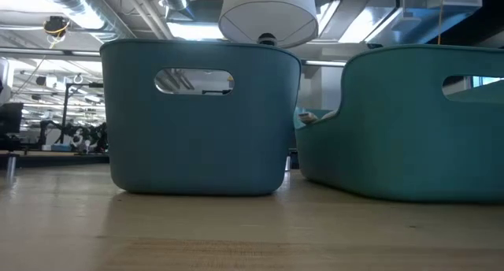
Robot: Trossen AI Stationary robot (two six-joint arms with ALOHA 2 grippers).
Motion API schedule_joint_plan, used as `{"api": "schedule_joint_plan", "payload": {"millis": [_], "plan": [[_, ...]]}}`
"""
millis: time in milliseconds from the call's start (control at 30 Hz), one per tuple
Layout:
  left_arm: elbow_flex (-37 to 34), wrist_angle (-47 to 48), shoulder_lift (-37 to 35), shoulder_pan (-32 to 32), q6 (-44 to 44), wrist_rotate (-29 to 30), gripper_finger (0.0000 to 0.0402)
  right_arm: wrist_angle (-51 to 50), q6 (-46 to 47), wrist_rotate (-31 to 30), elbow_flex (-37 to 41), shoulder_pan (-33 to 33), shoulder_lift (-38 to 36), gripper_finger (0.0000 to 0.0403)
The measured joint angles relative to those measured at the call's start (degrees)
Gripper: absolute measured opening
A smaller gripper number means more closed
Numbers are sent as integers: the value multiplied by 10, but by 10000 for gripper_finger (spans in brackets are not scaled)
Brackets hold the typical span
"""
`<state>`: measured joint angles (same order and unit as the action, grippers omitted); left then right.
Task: Pick and place items into bin
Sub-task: Put the white HDMI cable into the green bin
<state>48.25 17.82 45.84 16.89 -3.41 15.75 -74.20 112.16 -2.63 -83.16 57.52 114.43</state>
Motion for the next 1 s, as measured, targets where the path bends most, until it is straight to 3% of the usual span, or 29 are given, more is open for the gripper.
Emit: {"api": "schedule_joint_plan", "payload": {"millis": [267,400,700,1000], "plan": [[0,4,0,0,12,0,205,-155,16,-53,-158,3,-1,15],[0,5,0,0,12,0,205,-158,-17,-116,-213,3,-2,15],[0,4,0,0,12,0,205,-159,-201,-313,-279,-41,-2,15],[0,4,0,0,12,0,205,-158,-451,-354,-295,-162,-2,15]]}}
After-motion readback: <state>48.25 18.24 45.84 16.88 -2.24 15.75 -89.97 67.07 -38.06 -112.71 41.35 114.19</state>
